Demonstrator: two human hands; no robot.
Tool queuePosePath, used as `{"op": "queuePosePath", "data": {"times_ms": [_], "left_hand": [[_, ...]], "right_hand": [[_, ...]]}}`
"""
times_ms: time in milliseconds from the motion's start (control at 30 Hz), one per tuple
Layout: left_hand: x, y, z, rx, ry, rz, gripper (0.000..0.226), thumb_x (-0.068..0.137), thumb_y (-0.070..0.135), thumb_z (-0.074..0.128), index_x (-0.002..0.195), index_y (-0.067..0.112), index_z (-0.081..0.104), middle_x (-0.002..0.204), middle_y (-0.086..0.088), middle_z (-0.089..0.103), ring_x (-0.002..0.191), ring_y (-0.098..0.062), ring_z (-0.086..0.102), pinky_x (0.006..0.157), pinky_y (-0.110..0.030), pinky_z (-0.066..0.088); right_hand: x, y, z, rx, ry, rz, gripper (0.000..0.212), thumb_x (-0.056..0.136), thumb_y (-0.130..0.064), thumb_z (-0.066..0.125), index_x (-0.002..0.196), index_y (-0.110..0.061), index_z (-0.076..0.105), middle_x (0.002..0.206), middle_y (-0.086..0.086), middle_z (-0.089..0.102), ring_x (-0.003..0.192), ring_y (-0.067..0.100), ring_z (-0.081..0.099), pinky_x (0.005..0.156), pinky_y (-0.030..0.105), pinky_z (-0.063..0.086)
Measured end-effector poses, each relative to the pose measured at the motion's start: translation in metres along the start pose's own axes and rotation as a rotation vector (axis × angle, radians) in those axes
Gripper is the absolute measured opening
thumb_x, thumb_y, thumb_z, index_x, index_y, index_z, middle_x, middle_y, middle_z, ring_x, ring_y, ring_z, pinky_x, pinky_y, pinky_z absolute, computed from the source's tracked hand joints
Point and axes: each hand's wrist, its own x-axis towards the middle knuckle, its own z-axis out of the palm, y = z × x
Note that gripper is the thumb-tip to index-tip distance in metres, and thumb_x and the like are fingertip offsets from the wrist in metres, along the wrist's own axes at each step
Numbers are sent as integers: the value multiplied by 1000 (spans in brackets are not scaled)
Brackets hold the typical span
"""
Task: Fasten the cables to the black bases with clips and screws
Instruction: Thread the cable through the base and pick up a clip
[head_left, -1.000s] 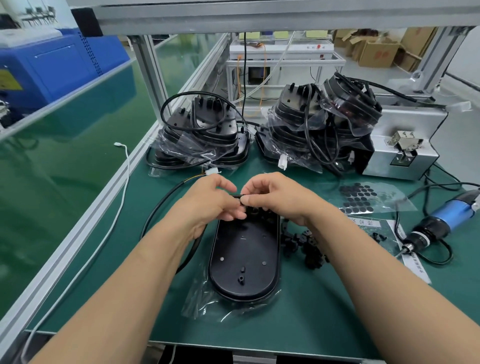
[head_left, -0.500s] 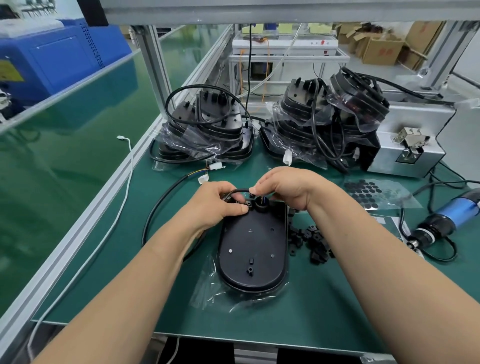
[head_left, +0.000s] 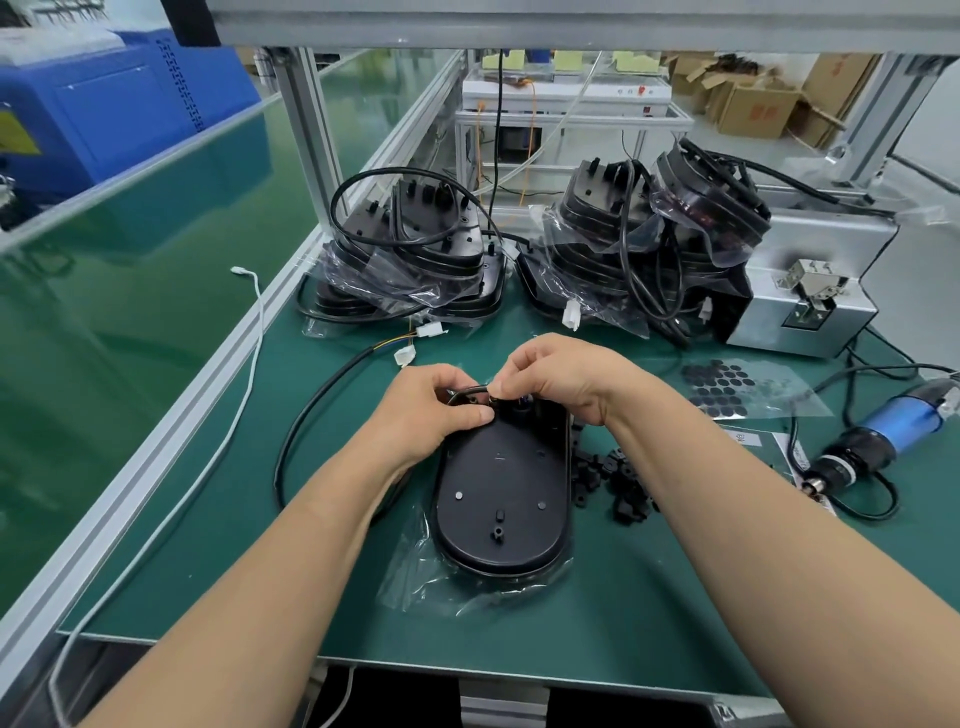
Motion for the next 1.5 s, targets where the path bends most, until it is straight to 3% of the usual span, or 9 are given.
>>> {"op": "queuePosePath", "data": {"times_ms": [133,267,467,600,767,967,1233,1367,1500], "left_hand": [[0,-1,-3,-47,-29,-16,13,77,8,79,78,19,72,76,-1,67,70,-12,56,71,-23,47],[2,-2,-7,-44,-64,-48,5,83,10,73,85,15,74,84,-7,69,77,-16,58,82,-32,47],[6,1,-6,-24,-46,-62,8,89,13,66,85,16,72,79,2,66,74,-9,55,77,-25,43],[13,9,-8,-9,-134,-9,8,85,11,71,93,12,73,85,-2,67,78,-10,56,79,-23,44],[15,7,-12,-81,-180,-53,16,83,12,73,99,9,75,100,-10,74,88,-10,63,87,-21,47],[18,9,-12,-70,-247,-72,16,83,9,73,98,13,76,87,4,73,78,1,62,79,-14,42],[19,12,-8,-100,-204,-114,14,76,5,76,90,7,75,75,1,69,70,-7,59,81,-24,41],[28,23,-7,-22,-212,-202,10,74,4,77,74,13,73,82,-5,70,83,-15,59,85,-28,39],[41,33,-10,98,-259,-304,11,74,6,78,70,13,71,99,-17,69,99,-24,57,88,-31,29]], "right_hand": [[2,-1,0,16,-1,21,20,82,-2,73,66,-12,66,83,12,65,81,24,54,81,39,43],[3,0,0,20,17,59,21,83,-5,75,65,-13,67,83,9,67,79,21,57,74,31,46],[1,0,4,1,65,62,23,79,-11,80,62,-17,64,89,8,70,93,21,57,86,33,41],[-2,2,6,46,126,80,27,76,-8,79,62,-19,58,66,-3,59,69,14,49,63,30,36],[-5,8,11,117,223,55,29,71,-5,79,60,-20,56,61,-5,55,68,15,48,60,28,34],[-2,9,14,130,261,59,26,70,-5,79,62,-17,57,67,0,57,69,16,49,61,28,35],[-11,14,18,103,287,-65,22,78,-14,78,70,-18,59,69,-4,58,65,9,48,61,26,37],[-44,27,-12,3,683,-284,15,88,-35,71,85,-22,65,90,-4,64,81,10,60,76,29,49],[-90,65,-89,-294,1145,-57,45,84,-54,64,102,-13,65,106,9,64,101,27,58,92,45,50]]}}
